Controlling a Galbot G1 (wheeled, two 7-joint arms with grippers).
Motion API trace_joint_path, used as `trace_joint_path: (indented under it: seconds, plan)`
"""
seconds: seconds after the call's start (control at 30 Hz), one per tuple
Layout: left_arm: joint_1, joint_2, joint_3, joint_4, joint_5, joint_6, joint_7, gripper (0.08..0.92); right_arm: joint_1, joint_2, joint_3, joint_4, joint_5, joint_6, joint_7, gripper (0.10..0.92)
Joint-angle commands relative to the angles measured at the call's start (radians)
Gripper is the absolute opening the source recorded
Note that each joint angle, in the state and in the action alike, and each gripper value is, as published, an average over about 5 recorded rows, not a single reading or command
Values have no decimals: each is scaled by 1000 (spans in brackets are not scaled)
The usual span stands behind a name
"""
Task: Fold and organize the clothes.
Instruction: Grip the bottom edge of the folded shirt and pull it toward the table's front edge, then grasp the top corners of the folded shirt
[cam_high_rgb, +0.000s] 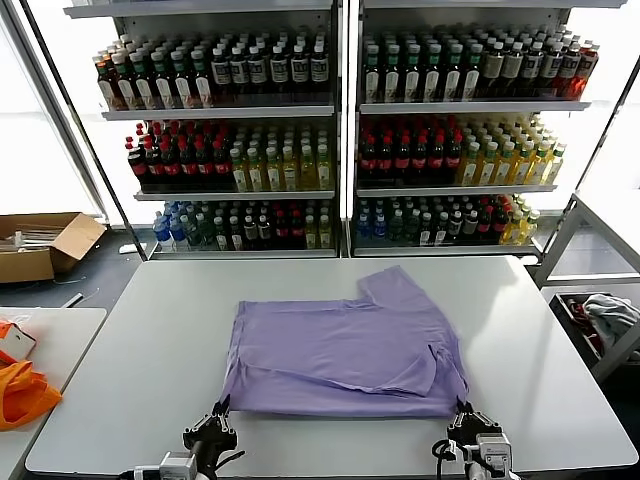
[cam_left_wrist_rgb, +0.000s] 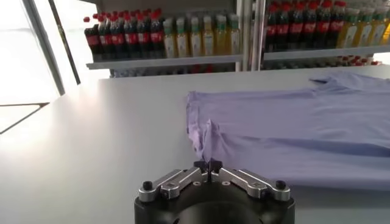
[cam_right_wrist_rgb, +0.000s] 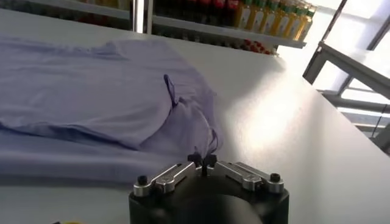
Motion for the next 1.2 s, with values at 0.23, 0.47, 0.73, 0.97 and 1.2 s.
trace_joint_path:
  seconds: [0.23, 0.47, 0.73, 0.97, 1.2]
  plan:
    - [66, -27, 23, -43, 30, -15, -24, 139, -56, -1, -3, 40, -54, 8, -8, 250]
    - [27, -61, 50, -55, 96, -54, -13, 335, -6, 40, 16, 21, -102, 47, -29, 458]
    - [-74, -82, 54, -23, 111, -44, -5, 569, 148, 97, -7, -81, -132, 11, -64, 683]
    - [-135, -57, 31, 6, 88, -16, 9, 765, 244, 106, -35, -152, -147, 0, -73, 818]
    - [-158, -34, 28, 29, 81, -6, 17, 822, 344, 124, -39, -224, -153, -2, -72, 823]
